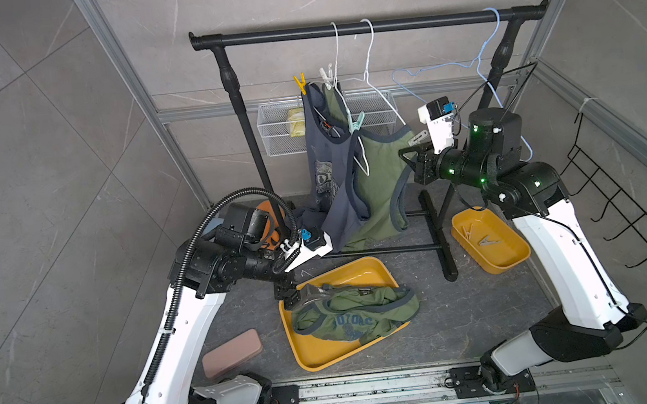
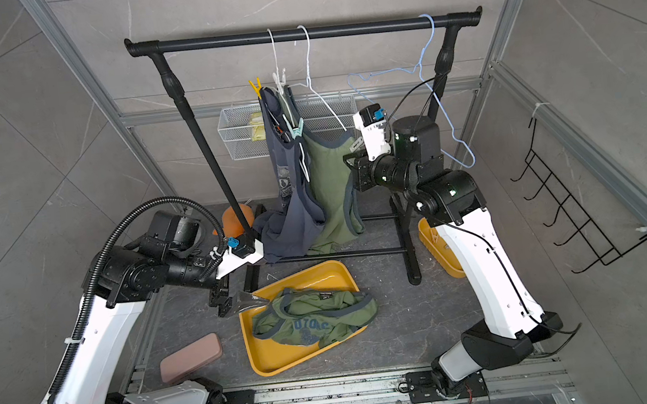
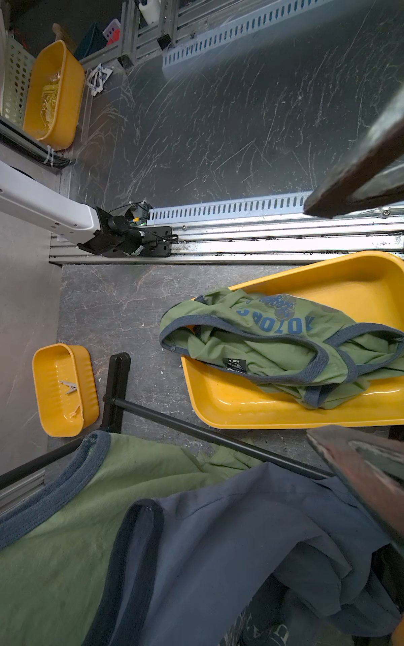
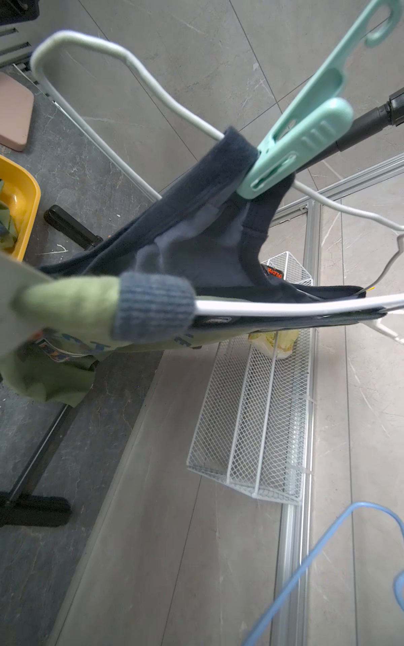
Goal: Remove the clothespins securing tank tops to the hanger
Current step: Pick up the hanger from the clothesline.
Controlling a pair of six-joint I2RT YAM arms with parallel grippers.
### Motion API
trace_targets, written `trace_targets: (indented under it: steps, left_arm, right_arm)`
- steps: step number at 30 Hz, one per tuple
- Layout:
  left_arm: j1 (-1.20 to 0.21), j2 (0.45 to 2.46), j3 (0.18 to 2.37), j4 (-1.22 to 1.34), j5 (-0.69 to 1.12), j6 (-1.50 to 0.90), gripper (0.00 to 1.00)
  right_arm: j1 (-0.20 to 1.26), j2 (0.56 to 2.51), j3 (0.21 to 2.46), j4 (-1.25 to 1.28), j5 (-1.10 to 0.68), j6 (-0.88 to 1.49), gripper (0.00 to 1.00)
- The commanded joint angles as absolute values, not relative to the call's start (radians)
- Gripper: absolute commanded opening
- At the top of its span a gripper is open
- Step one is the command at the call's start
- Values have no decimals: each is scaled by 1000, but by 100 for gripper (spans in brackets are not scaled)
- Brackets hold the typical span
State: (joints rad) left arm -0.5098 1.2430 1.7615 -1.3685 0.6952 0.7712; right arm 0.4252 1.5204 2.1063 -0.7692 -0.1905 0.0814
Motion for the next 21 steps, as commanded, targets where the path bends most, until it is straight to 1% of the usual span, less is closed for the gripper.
trace_targets:
  steps: [1, 4, 11, 15, 21]
  left_arm:
    - [-508, 1243, 1775, -1390, 747, 790, 96]
    - [-507, 1241, 1773, -1391, 747, 791, 96]
    - [-507, 1243, 1786, -1391, 752, 784, 96]
    - [-506, 1238, 1781, -1390, 752, 782, 96]
    - [-507, 1240, 1790, -1391, 755, 782, 96]
  right_arm:
    - [431, 1523, 2134, -702, -203, 76, 0]
    - [431, 1515, 2127, -669, -199, 84, 0]
    - [431, 1459, 2107, -535, -124, 126, 0]
    - [432, 1458, 2155, -552, -109, 125, 0]
    - [431, 1423, 2156, -562, -87, 113, 0]
